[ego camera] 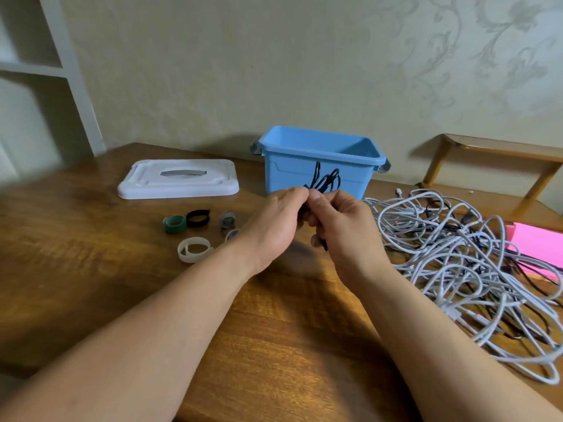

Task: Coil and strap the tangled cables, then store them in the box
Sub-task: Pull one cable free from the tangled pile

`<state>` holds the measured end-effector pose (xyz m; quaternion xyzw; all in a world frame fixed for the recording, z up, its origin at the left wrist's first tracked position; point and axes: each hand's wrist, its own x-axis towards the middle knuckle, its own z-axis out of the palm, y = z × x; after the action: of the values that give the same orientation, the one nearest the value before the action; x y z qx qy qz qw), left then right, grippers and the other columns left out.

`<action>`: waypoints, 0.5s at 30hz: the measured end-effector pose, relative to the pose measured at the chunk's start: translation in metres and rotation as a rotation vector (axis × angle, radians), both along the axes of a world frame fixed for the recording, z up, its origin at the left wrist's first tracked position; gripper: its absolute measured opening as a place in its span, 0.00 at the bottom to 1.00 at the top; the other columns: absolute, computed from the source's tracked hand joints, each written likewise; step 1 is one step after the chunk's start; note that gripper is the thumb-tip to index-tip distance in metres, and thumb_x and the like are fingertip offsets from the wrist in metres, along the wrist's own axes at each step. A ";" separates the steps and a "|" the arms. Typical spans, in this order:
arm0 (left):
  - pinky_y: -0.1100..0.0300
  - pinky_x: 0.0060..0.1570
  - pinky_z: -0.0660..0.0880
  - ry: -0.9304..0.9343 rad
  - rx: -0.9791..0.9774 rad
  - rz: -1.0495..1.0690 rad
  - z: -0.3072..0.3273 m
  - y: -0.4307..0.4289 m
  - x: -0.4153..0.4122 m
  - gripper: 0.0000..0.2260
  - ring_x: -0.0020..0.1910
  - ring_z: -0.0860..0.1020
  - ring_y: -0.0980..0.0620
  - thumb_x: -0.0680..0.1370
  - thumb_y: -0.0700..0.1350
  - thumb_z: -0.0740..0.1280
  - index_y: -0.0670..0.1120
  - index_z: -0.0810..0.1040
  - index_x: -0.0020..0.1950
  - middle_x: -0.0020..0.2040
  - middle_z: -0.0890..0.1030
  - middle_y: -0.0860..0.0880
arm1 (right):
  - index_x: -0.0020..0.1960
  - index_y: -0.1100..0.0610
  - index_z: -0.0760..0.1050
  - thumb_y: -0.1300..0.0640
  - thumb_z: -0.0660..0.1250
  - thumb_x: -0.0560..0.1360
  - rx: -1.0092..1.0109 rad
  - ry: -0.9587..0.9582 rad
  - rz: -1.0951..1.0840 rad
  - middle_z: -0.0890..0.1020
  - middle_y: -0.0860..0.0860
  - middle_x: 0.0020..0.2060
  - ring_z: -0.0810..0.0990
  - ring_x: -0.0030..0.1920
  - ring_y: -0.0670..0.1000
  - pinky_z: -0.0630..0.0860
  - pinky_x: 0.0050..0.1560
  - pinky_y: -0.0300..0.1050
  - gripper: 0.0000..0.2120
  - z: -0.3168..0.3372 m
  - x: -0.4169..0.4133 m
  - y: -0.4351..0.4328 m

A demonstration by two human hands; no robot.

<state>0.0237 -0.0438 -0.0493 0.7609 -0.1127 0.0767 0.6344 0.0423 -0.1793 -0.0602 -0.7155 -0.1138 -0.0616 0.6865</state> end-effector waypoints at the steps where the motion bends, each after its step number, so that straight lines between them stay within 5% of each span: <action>1: 0.58 0.41 0.71 -0.014 -0.011 0.036 -0.001 -0.001 0.001 0.18 0.42 0.72 0.53 0.89 0.48 0.54 0.36 0.77 0.62 0.46 0.76 0.44 | 0.48 0.62 0.81 0.51 0.68 0.85 0.008 -0.001 0.006 0.82 0.49 0.34 0.76 0.29 0.46 0.76 0.37 0.50 0.14 0.001 -0.001 0.001; 5: 0.59 0.41 0.74 -0.031 -0.105 0.140 -0.004 -0.002 0.007 0.17 0.44 0.77 0.51 0.88 0.46 0.56 0.38 0.81 0.62 0.52 0.82 0.38 | 0.51 0.58 0.81 0.52 0.68 0.85 -0.039 -0.043 -0.012 0.85 0.48 0.37 0.78 0.30 0.44 0.77 0.35 0.45 0.10 0.004 -0.006 0.002; 9: 0.69 0.38 0.75 -0.050 -0.223 0.130 0.000 -0.008 0.006 0.15 0.41 0.80 0.63 0.89 0.43 0.54 0.46 0.81 0.62 0.49 0.85 0.50 | 0.47 0.56 0.81 0.49 0.71 0.83 -0.110 -0.078 -0.089 0.84 0.48 0.36 0.78 0.30 0.47 0.76 0.34 0.45 0.11 0.004 -0.005 -0.002; 15: 0.63 0.40 0.74 -0.050 -0.268 0.214 -0.002 -0.005 0.009 0.09 0.43 0.75 0.56 0.88 0.43 0.57 0.47 0.75 0.64 0.57 0.83 0.44 | 0.48 0.55 0.83 0.48 0.72 0.82 -0.057 -0.092 -0.080 0.87 0.49 0.39 0.79 0.35 0.45 0.76 0.41 0.46 0.11 -0.001 -0.004 0.002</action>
<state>0.0326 -0.0485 -0.0515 0.6749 -0.0356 0.1771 0.7155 0.0383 -0.1771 -0.0609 -0.7352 -0.1183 -0.1183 0.6569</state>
